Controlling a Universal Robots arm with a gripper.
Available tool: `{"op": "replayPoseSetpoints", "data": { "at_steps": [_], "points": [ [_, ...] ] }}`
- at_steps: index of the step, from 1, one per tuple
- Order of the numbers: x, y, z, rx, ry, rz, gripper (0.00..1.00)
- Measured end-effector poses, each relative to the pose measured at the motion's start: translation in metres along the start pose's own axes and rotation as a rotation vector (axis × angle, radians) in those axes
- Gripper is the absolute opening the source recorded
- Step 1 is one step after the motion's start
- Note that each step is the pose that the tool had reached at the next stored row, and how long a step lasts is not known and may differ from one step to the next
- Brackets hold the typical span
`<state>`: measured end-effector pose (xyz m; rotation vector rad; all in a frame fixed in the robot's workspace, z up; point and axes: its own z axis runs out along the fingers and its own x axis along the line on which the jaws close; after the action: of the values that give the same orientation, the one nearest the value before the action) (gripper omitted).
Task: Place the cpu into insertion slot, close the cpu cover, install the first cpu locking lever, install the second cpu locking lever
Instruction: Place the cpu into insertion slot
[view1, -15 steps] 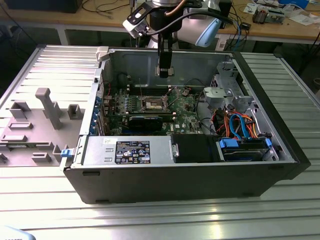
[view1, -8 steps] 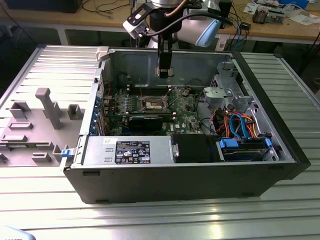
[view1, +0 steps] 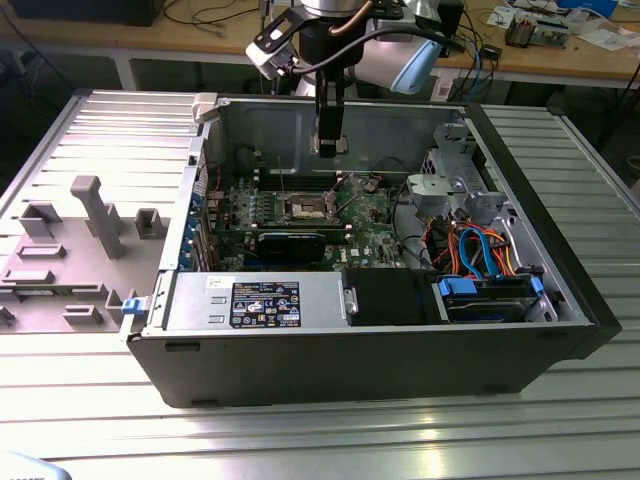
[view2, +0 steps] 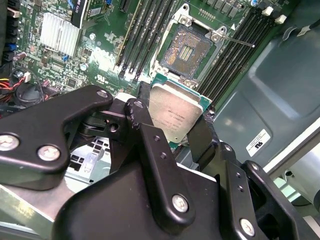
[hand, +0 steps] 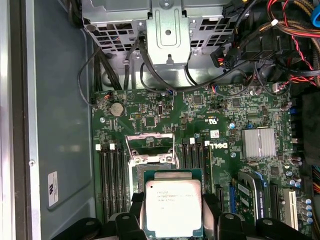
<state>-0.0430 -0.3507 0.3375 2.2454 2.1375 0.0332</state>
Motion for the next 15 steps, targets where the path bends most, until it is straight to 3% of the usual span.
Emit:
{"op": "replayPoseSetpoints", "data": {
  "at_steps": [13, 15],
  "points": [
    [0.0000, -0.0002, 0.0037, 0.0000, 0.0000, 0.000, 0.55],
    [0.0001, -0.0005, 0.0110, 0.0000, 0.0000, 0.000, 0.55]
  ]
}}
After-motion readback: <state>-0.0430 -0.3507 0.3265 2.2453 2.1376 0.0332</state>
